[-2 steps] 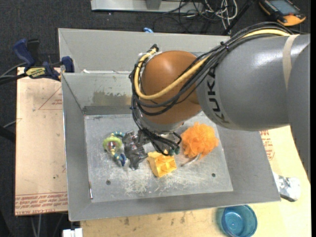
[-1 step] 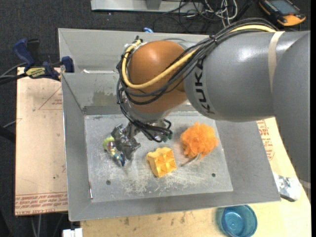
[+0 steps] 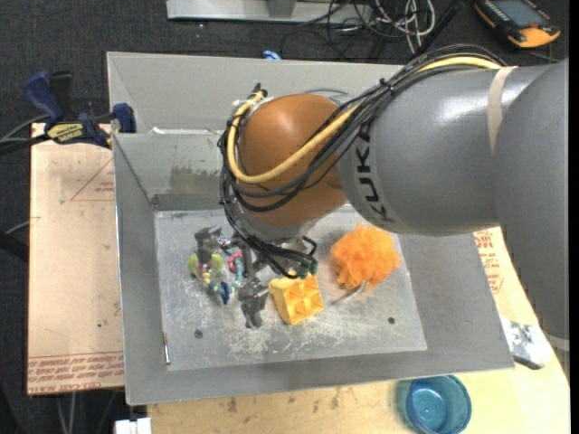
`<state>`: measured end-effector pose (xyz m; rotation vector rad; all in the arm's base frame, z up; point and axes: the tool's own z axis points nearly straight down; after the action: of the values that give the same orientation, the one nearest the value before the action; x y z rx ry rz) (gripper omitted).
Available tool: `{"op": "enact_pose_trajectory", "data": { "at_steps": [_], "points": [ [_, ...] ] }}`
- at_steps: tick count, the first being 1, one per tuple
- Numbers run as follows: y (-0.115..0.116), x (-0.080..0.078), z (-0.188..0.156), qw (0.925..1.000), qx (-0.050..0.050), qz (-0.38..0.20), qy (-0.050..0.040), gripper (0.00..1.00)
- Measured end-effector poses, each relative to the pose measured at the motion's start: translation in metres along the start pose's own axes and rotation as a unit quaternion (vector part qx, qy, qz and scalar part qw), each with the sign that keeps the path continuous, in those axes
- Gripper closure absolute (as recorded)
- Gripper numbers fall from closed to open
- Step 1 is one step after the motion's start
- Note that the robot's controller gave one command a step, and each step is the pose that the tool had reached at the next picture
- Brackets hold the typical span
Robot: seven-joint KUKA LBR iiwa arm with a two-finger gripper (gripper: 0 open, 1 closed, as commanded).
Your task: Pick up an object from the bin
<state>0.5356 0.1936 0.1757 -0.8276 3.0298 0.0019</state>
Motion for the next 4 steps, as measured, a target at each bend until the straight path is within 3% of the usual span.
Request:
{"op": "enact_pose_trajectory", "data": {
  "at_steps": [1,2,3,4],
  "points": [
    [0.002,0.008,0.003,0.9999,0.000,-0.012,0.0008,0.00],
    [-0.005,0.004,0.015,0.9991,0.000,-0.041,-0.0025,0.00],
    [-0.030,0.002,0.069,0.9850,0.001,-0.173,-0.0023,0.00],
    [-0.045,0.000,0.096,0.9836,-0.001,-0.180,0.0004,0.00]
  ]
}}
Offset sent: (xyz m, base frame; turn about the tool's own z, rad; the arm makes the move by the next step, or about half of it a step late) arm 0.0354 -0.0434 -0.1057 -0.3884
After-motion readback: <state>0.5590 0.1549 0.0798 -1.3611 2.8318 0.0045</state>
